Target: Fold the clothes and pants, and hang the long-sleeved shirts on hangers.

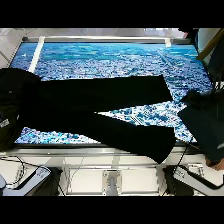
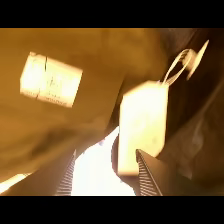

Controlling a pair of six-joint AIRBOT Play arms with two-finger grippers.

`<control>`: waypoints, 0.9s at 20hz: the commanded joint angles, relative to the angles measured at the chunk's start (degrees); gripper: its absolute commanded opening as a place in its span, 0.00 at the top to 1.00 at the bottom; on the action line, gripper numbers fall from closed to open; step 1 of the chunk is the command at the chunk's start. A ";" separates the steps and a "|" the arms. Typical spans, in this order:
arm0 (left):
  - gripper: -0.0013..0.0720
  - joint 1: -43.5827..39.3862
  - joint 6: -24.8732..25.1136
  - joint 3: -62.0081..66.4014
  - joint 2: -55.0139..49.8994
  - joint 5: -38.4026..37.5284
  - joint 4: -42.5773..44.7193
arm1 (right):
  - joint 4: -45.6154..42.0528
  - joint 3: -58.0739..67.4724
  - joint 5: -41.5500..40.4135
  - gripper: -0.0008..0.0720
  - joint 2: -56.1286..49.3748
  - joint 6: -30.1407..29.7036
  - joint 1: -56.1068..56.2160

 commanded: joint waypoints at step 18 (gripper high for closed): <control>0.97 -7.50 16.02 2.43 -5.42 -4.39 -9.88 | -1.86 -15.65 8.52 0.48 11.19 -0.87 -0.09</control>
